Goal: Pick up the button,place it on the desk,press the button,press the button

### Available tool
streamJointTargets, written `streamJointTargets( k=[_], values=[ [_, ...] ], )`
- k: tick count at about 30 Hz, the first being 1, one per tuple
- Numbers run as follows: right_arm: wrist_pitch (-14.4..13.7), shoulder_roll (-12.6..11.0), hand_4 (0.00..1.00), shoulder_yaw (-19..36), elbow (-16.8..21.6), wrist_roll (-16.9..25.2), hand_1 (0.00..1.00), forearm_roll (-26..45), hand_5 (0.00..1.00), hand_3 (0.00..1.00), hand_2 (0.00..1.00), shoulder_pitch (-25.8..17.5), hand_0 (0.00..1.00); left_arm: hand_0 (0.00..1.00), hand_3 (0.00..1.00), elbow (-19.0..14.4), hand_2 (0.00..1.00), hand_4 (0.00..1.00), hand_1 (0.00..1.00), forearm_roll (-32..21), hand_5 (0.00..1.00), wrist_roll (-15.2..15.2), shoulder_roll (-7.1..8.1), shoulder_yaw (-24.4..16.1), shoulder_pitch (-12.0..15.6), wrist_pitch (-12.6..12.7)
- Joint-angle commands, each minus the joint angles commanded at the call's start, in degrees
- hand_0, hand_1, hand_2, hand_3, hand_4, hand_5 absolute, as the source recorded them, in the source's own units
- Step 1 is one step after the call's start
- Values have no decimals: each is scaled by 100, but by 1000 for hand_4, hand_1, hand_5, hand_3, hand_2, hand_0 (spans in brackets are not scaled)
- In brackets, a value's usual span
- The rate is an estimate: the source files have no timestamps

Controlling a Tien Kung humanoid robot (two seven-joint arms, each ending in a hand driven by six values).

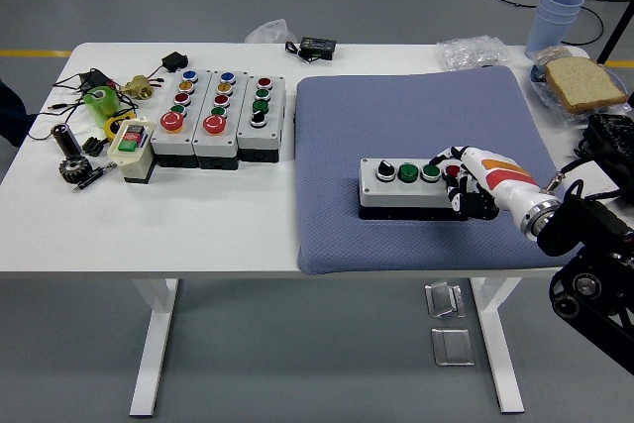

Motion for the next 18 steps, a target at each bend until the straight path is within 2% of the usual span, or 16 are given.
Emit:
streamJointTargets(
  k=[14,17,18],
  values=[
    [148,-4,304,-155,6,-6,2,109,2,715,176,55,57,537,422,0,424,258,421,156,465,33,0,-129,-18,-4],
    [205,-55,303,-303,14,-35,2,156,2,713,175,235,56,537,421,0,424,257,421,458,464,96,0,-339,-138,-20],
    [204,-82,303,-308,17,-40,2,151,2,713,175,292,56,537,421,0,424,257,421,559,464,100,0,-298,-196,-39]
  ],
)
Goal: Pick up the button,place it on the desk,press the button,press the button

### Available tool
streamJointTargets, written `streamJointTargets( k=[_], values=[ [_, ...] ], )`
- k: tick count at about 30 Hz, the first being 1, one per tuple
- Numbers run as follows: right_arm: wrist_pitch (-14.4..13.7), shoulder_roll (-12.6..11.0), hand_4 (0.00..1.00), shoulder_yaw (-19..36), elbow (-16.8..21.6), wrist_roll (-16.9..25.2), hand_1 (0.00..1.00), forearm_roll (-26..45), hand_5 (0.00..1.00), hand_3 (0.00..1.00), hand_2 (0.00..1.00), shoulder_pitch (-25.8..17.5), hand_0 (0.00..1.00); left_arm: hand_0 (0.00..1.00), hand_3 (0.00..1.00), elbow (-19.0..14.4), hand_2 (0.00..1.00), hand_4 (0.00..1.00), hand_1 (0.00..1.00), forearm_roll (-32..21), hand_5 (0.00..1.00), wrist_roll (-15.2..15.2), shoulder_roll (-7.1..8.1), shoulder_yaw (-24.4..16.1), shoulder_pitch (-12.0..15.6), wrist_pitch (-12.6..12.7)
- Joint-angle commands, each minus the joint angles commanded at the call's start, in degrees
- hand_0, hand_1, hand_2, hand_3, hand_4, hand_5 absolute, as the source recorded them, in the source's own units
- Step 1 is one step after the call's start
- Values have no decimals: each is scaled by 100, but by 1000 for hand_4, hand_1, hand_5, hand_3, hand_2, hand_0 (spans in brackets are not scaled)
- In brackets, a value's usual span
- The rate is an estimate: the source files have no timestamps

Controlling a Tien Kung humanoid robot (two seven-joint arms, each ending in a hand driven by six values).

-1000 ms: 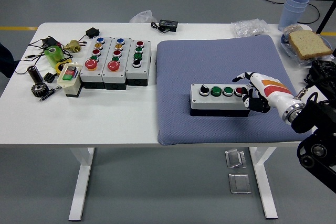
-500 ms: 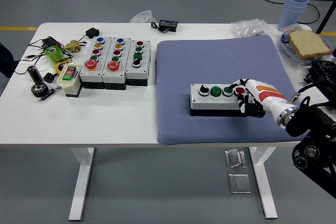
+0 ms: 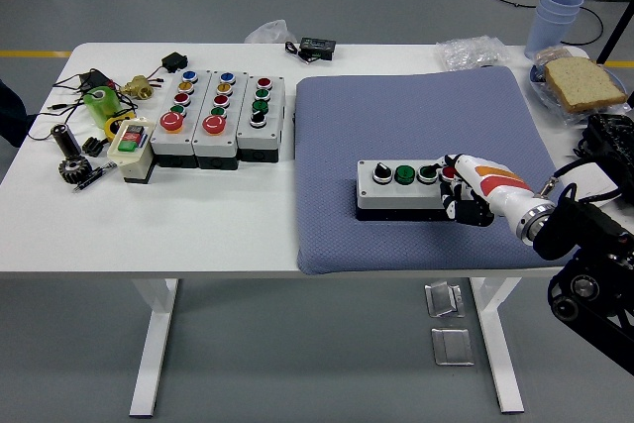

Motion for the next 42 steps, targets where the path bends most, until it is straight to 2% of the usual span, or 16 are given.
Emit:
streamJointTargets(
  k=[3,5,7,12,34,39,40,42],
  values=[
    [-6,-20,303,85,-2,-16,2,-36,2,713,175,6,56,537,421,0,424,257,421,-56,464,-8,0,57,-39,-5],
    [0,1,306,146,-2,-27,2,-41,2,712,176,-35,57,538,421,0,424,257,421,-441,465,-59,0,42,0,75],
    [1,7,306,140,1,-26,2,-30,2,712,176,-34,57,538,421,0,424,257,421,-601,465,-67,0,-24,5,105],
    [22,17,307,98,-15,-43,2,-22,2,710,176,-82,58,538,421,0,424,257,421,-477,465,-55,0,20,12,72],
    [28,-6,313,98,-78,-28,2,18,2,704,177,-221,62,537,420,0,422,255,419,-562,476,-62,0,34,68,71],
    [-56,2,313,495,195,18,2,-145,2,704,177,-247,62,537,420,0,422,255,419,-547,476,-60,0,50,75,61],
    [-64,4,400,551,219,21,2,-158,2,693,199,-247,108,536,420,0,423,254,419,-544,478,-59,0,48,75,61],
    [-229,9,400,869,366,103,2,-170,2,693,199,-299,108,536,420,0,423,254,419,-465,478,-51,0,35,99,52]
  ],
)
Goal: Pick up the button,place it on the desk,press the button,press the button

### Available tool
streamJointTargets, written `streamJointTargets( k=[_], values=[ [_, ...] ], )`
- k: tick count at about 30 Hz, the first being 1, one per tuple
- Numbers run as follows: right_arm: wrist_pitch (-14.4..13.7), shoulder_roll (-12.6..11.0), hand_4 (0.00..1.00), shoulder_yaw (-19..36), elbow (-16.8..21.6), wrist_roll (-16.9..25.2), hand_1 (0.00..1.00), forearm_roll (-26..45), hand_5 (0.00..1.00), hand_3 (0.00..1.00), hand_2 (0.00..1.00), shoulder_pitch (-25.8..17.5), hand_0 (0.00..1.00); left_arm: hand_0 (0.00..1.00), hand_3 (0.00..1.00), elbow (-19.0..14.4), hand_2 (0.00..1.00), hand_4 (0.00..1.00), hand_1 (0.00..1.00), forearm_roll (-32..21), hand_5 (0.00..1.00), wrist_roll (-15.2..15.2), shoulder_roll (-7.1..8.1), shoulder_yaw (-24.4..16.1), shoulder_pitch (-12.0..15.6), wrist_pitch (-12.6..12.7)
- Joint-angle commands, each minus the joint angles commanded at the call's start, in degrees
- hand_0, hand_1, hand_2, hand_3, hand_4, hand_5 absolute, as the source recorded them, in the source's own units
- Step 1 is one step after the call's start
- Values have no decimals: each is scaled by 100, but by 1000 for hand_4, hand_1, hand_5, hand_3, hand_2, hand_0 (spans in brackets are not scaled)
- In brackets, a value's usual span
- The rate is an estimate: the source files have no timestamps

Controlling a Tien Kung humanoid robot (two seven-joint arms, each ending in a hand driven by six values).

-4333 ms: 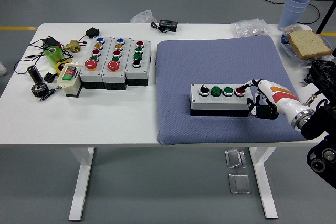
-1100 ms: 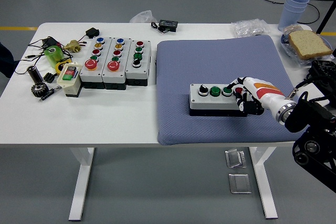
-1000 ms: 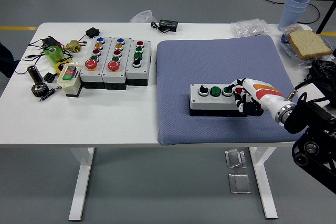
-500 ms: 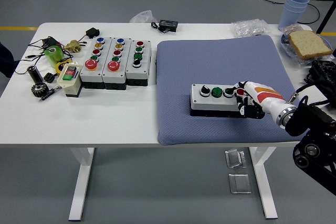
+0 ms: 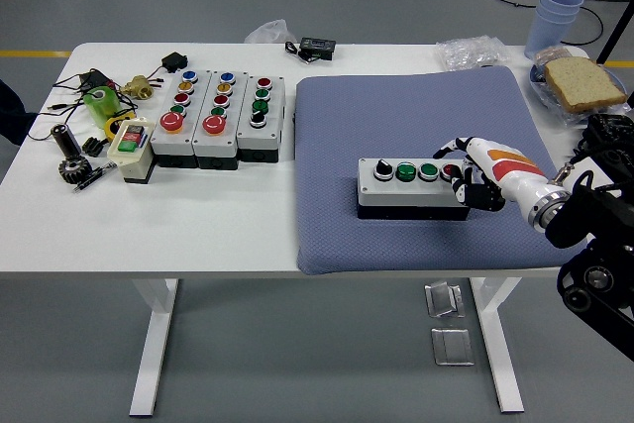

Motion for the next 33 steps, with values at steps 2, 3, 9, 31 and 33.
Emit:
streamJointTargets(
  k=[2,3,9,31,33],
  values=[
    [-204,0,400,291,52,136,2,119,2,693,199,-69,108,536,420,0,423,254,419,22,478,2,0,0,32,-5],
    [-411,2,400,475,54,322,2,358,2,693,199,-126,108,536,420,0,423,254,419,19,478,3,0,1,55,-6],
    [-856,95,564,1541,-109,1639,201,1762,114,783,416,-580,318,537,420,0,422,255,419,3,478,3,0,22,99,-3],
    [326,398,800,3255,-524,2784,698,7088,449,759,762,-1999,730,537,421,0,422,252,419,109,476,2,0,31,101,-18],
    [377,432,800,3310,-512,2722,698,7572,449,759,762,-2051,730,537,421,0,422,252,419,123,476,2,0,18,79,-16]
  ],
)
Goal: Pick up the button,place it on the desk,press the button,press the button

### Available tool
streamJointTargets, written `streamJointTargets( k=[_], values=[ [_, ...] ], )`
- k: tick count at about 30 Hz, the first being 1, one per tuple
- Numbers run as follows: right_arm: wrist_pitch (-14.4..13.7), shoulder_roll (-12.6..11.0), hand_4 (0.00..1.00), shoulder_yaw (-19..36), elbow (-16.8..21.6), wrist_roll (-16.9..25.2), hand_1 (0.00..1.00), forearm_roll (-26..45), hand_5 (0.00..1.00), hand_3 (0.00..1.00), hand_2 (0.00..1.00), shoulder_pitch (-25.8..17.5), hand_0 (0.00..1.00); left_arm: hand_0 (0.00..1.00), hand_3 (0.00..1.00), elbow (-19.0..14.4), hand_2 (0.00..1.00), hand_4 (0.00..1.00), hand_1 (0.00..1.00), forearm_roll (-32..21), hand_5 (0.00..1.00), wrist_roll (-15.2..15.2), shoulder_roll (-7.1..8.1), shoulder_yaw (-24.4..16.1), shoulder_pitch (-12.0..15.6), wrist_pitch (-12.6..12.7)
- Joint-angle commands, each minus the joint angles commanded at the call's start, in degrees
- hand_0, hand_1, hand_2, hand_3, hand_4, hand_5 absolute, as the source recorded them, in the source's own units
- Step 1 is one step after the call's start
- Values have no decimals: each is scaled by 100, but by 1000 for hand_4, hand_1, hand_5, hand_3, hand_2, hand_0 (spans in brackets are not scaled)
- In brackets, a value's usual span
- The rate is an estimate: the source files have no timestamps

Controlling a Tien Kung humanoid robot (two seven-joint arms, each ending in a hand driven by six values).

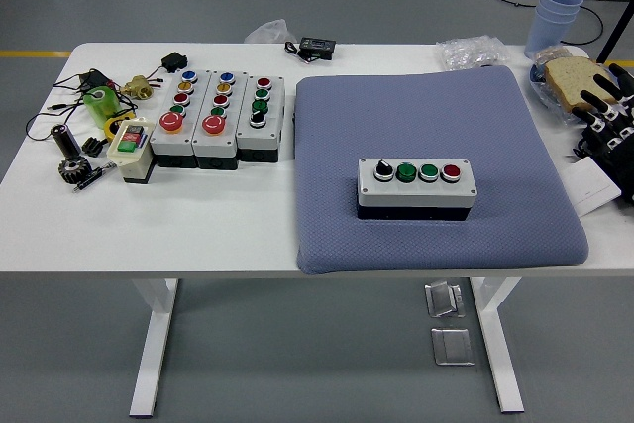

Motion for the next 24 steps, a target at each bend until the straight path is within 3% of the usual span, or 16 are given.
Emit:
streamJointTargets(
  k=[2,5,24],
  values=[
    [51,21,798,61,16,-95,692,448,450,745,741,-63,730,537,420,0,422,256,419,2,475,-1,0,-12,-16,4],
    [140,33,798,125,34,-231,692,515,450,745,741,-149,730,537,420,0,422,256,419,14,475,-2,0,-15,-7,4],
    [184,150,799,408,185,-570,684,-536,450,731,729,-544,718,537,420,0,423,256,420,58,474,-3,0,28,59,-18]
  ],
)
